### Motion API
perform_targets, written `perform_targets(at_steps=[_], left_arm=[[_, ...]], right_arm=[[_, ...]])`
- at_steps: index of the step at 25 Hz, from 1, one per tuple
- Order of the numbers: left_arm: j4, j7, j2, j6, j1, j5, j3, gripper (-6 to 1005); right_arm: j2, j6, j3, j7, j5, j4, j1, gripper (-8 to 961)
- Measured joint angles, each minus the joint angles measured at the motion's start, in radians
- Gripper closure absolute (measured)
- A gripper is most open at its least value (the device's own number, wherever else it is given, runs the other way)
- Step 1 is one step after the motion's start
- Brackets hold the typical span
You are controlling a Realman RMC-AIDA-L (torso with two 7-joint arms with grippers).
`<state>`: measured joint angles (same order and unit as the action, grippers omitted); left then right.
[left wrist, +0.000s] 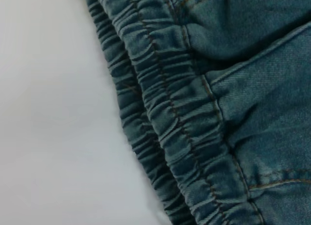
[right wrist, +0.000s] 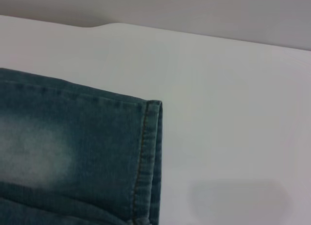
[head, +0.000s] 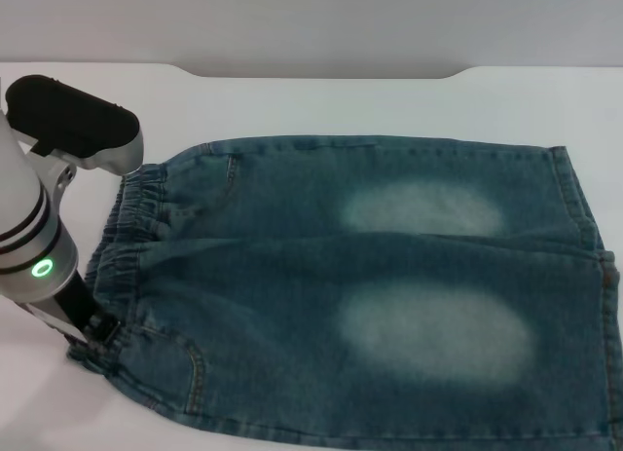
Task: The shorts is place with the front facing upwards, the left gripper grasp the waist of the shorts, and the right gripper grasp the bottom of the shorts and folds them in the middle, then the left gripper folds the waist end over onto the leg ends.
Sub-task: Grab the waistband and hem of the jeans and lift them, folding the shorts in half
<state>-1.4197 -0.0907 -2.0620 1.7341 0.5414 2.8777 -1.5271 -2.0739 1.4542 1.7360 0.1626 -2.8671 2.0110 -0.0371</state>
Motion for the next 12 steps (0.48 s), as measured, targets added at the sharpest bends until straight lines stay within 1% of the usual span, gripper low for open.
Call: perform_targets(at_steps=[5,12], left_arm=[[0.008,0.0,0.0,0.002,0.007,0.001,0.005,800],[0.002,0.005,0.0,0.01,0.022,0.001,0.015,857]], right_arm=[[0.0,0.005,-0.007,0.0,0.0,0.0,0.0,188],[0.0,0.077,-0.023,0.0,0.007,0.011,-0.004,188]])
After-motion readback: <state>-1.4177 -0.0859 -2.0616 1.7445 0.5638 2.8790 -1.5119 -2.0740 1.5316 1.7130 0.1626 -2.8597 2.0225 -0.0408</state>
